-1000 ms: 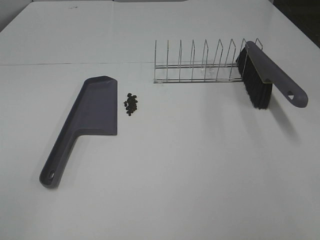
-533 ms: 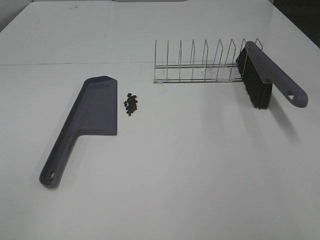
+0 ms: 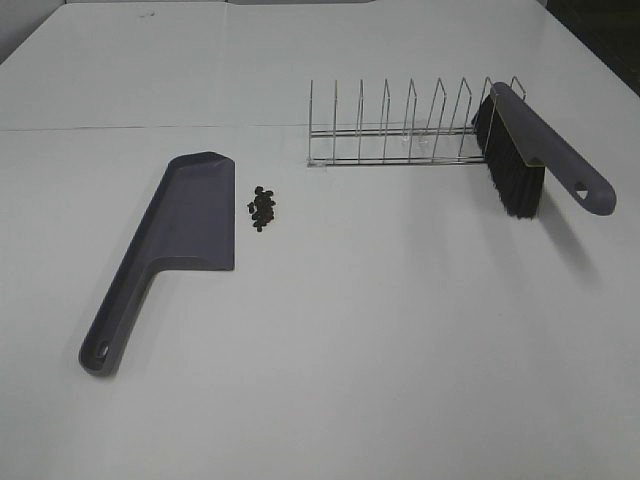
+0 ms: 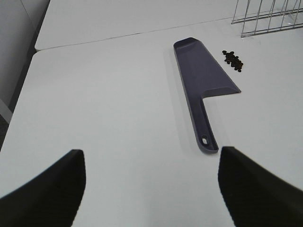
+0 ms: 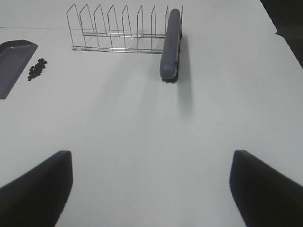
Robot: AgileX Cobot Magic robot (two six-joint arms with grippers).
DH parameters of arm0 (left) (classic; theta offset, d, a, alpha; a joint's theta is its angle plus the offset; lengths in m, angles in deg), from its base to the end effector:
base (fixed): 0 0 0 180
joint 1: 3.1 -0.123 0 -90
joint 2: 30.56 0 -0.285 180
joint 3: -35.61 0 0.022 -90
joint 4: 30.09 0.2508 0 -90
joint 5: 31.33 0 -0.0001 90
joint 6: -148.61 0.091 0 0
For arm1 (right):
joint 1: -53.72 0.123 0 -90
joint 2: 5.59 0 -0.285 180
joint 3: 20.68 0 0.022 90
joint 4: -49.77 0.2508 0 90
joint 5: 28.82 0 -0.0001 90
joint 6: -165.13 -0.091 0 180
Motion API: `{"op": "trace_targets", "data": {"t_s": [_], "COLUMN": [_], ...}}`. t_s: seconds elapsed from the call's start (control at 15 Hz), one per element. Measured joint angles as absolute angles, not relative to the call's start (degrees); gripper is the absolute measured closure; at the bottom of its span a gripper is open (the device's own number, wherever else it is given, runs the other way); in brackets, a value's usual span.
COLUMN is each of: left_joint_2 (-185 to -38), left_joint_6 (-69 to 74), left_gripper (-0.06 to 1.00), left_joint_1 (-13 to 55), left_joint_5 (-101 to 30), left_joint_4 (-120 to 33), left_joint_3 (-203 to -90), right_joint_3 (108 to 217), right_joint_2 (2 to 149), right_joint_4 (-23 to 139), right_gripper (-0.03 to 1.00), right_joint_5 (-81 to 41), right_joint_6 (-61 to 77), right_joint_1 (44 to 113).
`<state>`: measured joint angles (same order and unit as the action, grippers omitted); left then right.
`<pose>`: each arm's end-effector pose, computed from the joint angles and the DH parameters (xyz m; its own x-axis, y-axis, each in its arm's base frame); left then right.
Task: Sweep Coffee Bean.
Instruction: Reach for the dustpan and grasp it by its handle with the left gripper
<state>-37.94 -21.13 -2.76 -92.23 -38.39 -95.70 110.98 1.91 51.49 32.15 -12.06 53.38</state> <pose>-0.0063 -0.0114 0.2772 -0.4341 0.1097 -0.8942 0.1664 0.9852 0.0401 -0.0062 0.0024 0.2781 -0.4500 -0.0318 -0.8925 -0.0330 0.9993 -0.0189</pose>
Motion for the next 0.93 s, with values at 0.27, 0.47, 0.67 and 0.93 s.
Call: {"op": "trace_targets", "data": {"t_s": [0.27,0.47,0.67,0.93], "left_joint_2": [-37.9,-37.9,-37.9,-37.9], "left_joint_6": [-21.1,-21.1,-21.1,-21.1], "left_gripper": [0.23,0.23,0.23,0.23], "left_joint_1": [-2.8,-2.8,-2.8,-2.8], "left_joint_5": [-92.2,-92.2,-92.2,-92.2], "left_joint_4": [-38.4,-38.4,-38.4,-38.4], "left_joint_3": [-95.7,-95.7,-95.7,-95.7], "right_joint_3": [111.0,111.0,111.0,111.0], "right_joint_2": [1.9,1.9,1.9,1.9], "right_joint_4": [51.5,51.5,51.5,51.5], "right_gripper": [0.15,0.15,0.15,0.15], "right_joint_5": [32.1,32.1,32.1,32.1], "right_joint_6": [-12.1,-12.1,-12.1,-12.1], "right_joint_1": [53.4,53.4,53.4,53.4]}}
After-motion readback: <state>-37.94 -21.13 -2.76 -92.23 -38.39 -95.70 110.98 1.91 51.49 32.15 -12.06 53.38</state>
